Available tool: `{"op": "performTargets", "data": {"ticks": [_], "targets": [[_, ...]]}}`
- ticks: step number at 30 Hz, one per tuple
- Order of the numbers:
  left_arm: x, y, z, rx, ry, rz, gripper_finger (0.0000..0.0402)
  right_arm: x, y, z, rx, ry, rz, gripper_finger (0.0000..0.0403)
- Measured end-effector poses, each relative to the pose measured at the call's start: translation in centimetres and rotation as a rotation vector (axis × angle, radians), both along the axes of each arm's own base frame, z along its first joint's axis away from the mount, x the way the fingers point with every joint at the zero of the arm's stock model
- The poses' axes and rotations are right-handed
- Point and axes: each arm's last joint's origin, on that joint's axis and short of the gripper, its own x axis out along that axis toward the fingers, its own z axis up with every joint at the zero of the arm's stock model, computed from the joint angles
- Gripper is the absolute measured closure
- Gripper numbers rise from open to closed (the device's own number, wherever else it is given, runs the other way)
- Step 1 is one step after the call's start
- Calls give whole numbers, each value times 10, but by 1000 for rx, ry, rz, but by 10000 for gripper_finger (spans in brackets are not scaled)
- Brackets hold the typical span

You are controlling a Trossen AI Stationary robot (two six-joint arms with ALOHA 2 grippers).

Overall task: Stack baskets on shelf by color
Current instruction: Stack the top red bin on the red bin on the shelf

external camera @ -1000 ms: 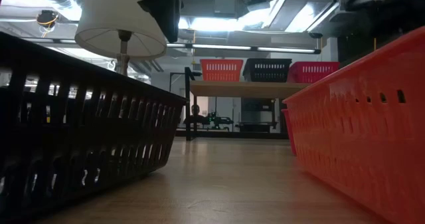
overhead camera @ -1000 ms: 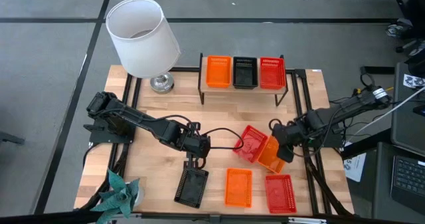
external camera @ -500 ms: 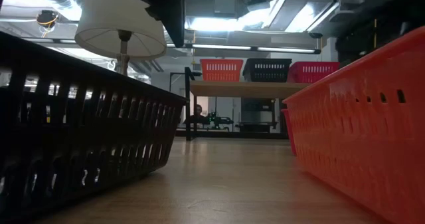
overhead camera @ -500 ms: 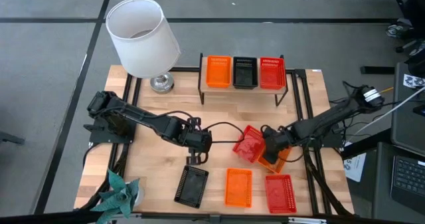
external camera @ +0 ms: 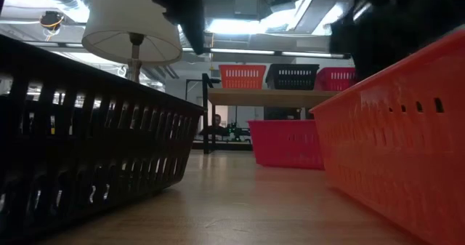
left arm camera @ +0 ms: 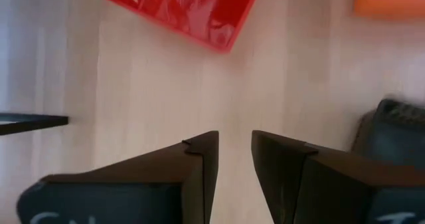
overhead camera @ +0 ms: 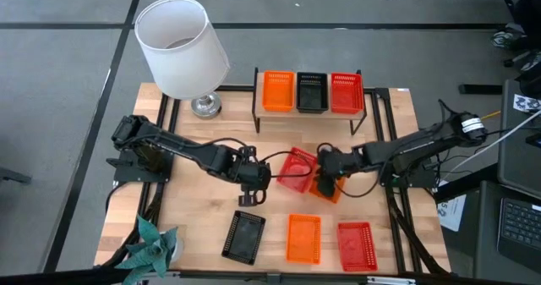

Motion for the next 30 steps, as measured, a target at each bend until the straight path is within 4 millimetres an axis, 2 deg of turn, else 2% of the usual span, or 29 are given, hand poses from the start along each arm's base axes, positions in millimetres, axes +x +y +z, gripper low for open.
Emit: {"op": "performTargets", "data": {"ticks": [3,6,10,17,24,30], "targets": [[-9,1,-3,118,75,-1,318,17,10,23,-17,-135,109,268],[-23,5,1,203,147,49,318,33,18,30,-97,-134,148,268],[-44,10,13,275,196,127,318,59,28,25,-178,-53,166,268],[-75,20,43,296,157,174,318,92,36,-4,-263,147,172,268],[-104,29,74,271,41,207,318,100,41,-13,-259,172,182,268],[-114,32,84,261,-23,236,318,99,42,-11,-258,174,169,268]]}}
